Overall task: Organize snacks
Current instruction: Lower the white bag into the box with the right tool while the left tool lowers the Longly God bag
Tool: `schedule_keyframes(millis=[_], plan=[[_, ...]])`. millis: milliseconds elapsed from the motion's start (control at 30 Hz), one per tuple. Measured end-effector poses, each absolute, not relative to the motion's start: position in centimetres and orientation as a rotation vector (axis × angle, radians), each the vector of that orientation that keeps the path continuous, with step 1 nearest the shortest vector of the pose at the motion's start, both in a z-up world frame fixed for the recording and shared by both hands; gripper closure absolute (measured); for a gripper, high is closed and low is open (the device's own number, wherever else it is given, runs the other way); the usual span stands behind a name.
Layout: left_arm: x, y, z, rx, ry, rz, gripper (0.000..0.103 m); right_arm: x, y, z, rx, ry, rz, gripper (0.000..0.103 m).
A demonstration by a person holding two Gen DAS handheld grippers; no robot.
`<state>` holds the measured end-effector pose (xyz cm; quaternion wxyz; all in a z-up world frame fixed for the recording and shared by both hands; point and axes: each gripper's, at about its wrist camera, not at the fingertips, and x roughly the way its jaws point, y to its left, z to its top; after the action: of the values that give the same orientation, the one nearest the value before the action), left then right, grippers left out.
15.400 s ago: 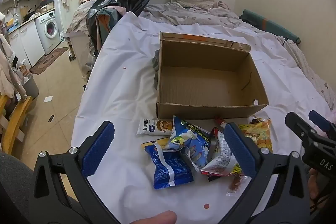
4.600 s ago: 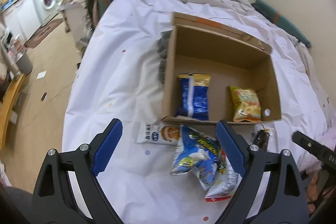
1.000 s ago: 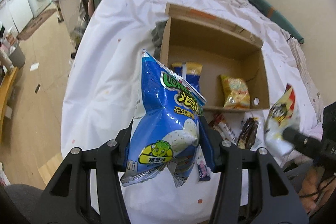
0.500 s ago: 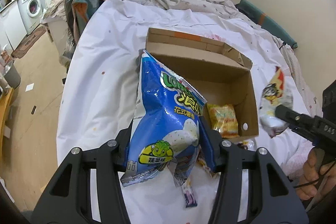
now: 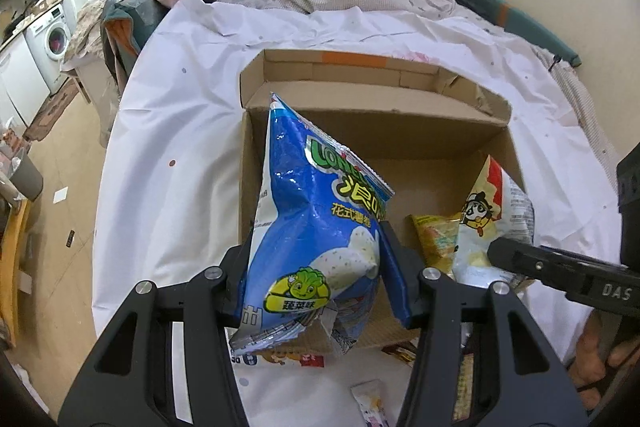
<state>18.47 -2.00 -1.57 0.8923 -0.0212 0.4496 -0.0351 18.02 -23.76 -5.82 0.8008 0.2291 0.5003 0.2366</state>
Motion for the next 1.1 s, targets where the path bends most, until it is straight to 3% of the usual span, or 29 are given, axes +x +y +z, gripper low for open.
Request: schedule_keyframes(millis=[1100], plan=[[18.8,-1.7,-2.1,-0.056,0.920,-0.081,0.051,19.0,-21.0,-7.5,0.418,1.137,0.520,0.063]])
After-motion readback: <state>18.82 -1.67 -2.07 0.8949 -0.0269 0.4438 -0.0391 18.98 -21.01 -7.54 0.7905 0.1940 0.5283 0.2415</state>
